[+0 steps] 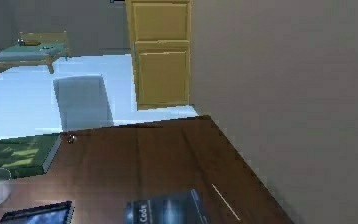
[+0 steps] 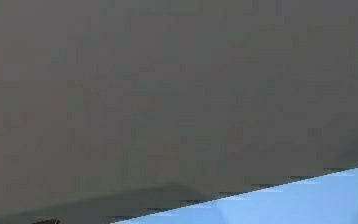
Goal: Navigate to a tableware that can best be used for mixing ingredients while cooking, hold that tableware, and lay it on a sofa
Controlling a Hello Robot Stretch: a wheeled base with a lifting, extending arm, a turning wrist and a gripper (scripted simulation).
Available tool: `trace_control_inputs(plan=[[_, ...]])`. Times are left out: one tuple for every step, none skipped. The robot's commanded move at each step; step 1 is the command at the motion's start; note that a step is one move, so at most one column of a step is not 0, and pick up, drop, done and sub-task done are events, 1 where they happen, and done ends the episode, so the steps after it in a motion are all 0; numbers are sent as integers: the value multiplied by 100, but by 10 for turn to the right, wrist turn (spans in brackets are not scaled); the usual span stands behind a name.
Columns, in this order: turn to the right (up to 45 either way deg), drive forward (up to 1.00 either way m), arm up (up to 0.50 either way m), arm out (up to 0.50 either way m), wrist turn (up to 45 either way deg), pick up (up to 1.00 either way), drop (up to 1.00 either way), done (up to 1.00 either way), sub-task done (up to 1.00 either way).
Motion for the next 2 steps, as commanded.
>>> trace_control_inputs(plan=[[-450, 0, 0, 0, 0, 0, 0, 0, 0], [-450, 0, 0, 0, 0, 0, 0, 0, 0]])
